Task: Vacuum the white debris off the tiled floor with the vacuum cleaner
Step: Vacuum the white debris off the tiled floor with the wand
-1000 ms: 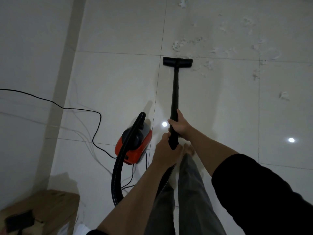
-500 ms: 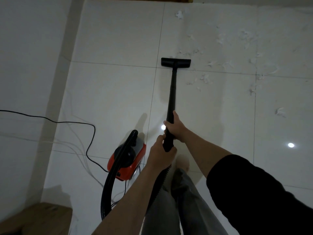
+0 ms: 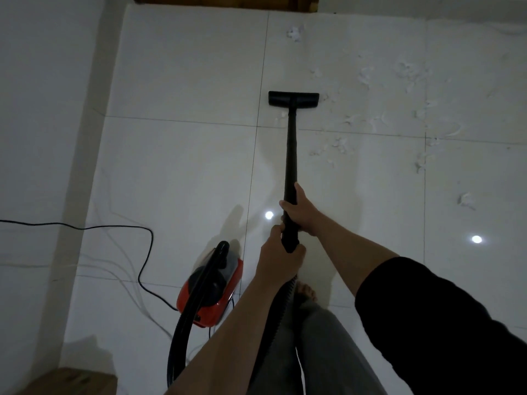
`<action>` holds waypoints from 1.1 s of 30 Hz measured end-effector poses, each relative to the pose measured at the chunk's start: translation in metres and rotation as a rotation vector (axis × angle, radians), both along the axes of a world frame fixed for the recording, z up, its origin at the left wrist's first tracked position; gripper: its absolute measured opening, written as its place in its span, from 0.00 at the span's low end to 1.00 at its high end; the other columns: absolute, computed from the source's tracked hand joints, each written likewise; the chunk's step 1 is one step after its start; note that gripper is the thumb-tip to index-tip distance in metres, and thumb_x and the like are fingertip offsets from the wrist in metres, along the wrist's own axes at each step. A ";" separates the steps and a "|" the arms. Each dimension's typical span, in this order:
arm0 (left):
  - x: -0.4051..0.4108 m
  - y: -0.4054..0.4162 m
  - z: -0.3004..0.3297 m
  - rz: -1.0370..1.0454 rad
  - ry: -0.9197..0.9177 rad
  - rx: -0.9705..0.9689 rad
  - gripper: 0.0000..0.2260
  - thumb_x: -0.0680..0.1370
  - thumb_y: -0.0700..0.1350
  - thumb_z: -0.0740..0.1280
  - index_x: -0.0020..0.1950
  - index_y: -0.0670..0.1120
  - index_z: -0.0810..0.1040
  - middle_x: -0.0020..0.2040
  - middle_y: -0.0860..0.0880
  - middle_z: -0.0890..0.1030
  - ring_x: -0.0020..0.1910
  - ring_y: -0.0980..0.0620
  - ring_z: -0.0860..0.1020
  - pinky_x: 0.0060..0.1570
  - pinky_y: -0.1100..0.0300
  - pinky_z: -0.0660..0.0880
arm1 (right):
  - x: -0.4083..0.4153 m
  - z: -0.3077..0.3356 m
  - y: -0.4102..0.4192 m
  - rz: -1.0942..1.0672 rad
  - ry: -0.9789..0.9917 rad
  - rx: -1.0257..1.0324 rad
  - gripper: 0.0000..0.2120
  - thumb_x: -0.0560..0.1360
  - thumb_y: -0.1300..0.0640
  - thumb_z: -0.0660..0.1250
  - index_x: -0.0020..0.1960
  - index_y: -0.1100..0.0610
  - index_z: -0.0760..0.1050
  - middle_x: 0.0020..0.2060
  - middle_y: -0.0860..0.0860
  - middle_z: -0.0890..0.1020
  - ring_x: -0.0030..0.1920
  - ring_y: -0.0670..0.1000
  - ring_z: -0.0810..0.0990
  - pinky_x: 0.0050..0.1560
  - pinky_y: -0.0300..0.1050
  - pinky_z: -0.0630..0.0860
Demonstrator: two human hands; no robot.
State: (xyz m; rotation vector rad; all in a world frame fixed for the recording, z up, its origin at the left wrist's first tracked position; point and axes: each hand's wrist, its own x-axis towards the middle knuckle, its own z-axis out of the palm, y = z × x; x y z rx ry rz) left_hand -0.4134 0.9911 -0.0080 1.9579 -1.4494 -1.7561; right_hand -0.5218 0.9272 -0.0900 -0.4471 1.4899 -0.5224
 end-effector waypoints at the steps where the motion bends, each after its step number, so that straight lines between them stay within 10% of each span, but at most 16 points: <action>1: -0.003 -0.006 0.000 -0.008 -0.004 -0.008 0.16 0.76 0.41 0.65 0.63 0.47 0.68 0.39 0.50 0.77 0.29 0.58 0.74 0.26 0.72 0.68 | -0.002 0.001 -0.006 -0.002 -0.007 0.000 0.38 0.81 0.61 0.61 0.80 0.48 0.38 0.43 0.55 0.76 0.37 0.51 0.77 0.38 0.46 0.78; 12: -0.028 -0.069 0.001 -0.027 -0.040 -0.021 0.20 0.77 0.47 0.65 0.67 0.46 0.67 0.53 0.43 0.81 0.49 0.44 0.81 0.40 0.63 0.74 | -0.025 -0.014 -0.067 -0.028 -0.004 -0.014 0.39 0.81 0.61 0.61 0.80 0.47 0.38 0.41 0.57 0.76 0.37 0.53 0.77 0.48 0.55 0.79; 20: -0.058 -0.133 -0.005 0.004 -0.009 0.066 0.22 0.73 0.49 0.66 0.65 0.48 0.66 0.43 0.46 0.79 0.33 0.49 0.77 0.37 0.53 0.77 | -0.054 -0.022 -0.130 0.016 0.019 -0.019 0.39 0.80 0.59 0.62 0.79 0.44 0.39 0.47 0.58 0.78 0.43 0.57 0.79 0.56 0.64 0.79; 33: -0.103 -0.225 -0.016 0.017 -0.065 0.055 0.21 0.75 0.42 0.65 0.67 0.49 0.66 0.39 0.50 0.78 0.28 0.57 0.76 0.25 0.71 0.70 | -0.102 -0.027 -0.225 0.092 0.049 -0.030 0.39 0.80 0.55 0.62 0.79 0.43 0.38 0.51 0.57 0.76 0.46 0.56 0.80 0.58 0.63 0.78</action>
